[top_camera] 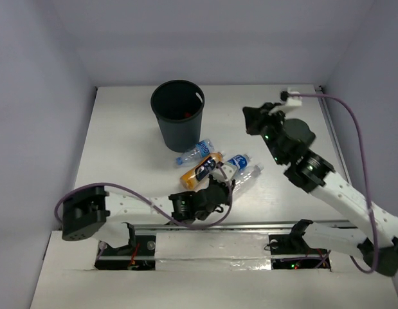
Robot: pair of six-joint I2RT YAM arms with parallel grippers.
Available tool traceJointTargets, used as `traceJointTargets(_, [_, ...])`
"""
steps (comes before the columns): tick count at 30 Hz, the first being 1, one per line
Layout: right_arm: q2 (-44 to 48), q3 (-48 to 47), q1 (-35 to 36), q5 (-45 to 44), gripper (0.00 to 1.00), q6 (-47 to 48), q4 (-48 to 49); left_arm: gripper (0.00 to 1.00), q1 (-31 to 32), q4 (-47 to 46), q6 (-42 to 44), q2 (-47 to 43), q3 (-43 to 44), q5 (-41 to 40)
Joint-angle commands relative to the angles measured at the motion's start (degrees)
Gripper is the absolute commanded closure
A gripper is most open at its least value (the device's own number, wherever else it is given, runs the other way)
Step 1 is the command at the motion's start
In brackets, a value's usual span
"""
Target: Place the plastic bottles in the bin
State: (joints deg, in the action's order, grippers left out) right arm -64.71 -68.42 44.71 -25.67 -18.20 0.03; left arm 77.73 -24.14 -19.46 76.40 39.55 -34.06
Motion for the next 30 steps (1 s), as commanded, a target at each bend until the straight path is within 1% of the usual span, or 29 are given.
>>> traceJointTargets(1, [9.8, 7.9, 0.4, -8.0, 0.91, -4.5, 3.7, 0.78, 0.5, -3.5, 5.6, 6.0, 6.4, 0.9])
traceJointTargets(2, [12.0, 11.1, -0.1, -9.9, 0.89, -5.3, 3.1, 0.71, 0.5, -3.3, 6.4, 7.5, 7.8, 1.8])
traceJointTargets(3, [13.7, 12.3, -0.1, -10.8, 0.87, -5.9, 1.7, 0.53, 0.5, -3.5, 7.3, 10.3, 10.0, 2.5])
traceJointTargets(4, [16.9, 13.3, -0.1, -12.3, 0.83, -6.6, 0.9, 0.48, 0.0, -3.5, 8.9, 11.9, 11.3, 3.4])
traceJointTargets(6, [19.2, 15.1, -0.1, -13.3, 0.76, -7.1, -2.3, 0.40, -0.6, -2.1, 9.8, 15.9, 15.3, 6.0])
traceJointTargets(7, [21.0, 15.4, -0.1, -13.8, 0.68, -7.5, -3.1, 0.39, -0.6, -1.8, 10.2, 17.3, 16.4, 6.8])
traceJointTargets(9, [22.6, 16.4, -0.1, -14.7, 0.57, -8.0, -4.6, 0.38, -1.8, -0.4, 11.4, 20.0, 20.0, 9.3])
traceJointTargets(10, [24.1, 16.9, -0.1, -15.0, 0.48, -8.1, -5.3, 0.38, -2.3, 0.7, 11.9, 22.4, 22.2, 10.1])
traceJointTargets(12, [25.5, 17.1, -0.1, -15.4, 0.43, -8.3, -5.9, 0.38, -2.3, 1.8, 12.3, 24.6, 24.2, 10.4])
traceJointTargets(13, [26.1, 17.5, -0.1, -15.3, 0.42, -8.3, -6.1, 0.38, -2.9, 2.4, 12.3, 26.4, 25.0, 10.4])
traceJointTargets(18, [29.5, 18.7, -0.1, -14.3, 0.42, -8.4, -6.3, 0.38, -4.7, 3.3, 12.8, 29.9, 28.6, 11.1])
traceJointTargets(22, [29.9, 18.8, -0.1, -13.9, 0.42, -8.4, -6.2, 0.40, -5.2, 4.0, 12.7, 33.1, 30.2, 11.3])
traceJointTargets(30, [29.4, 19.5, -0.1, -12.1, 0.43, -8.3, -4.8, 0.41, -5.8, 4.8, 12.7, 36.4, 31.5, 10.2])
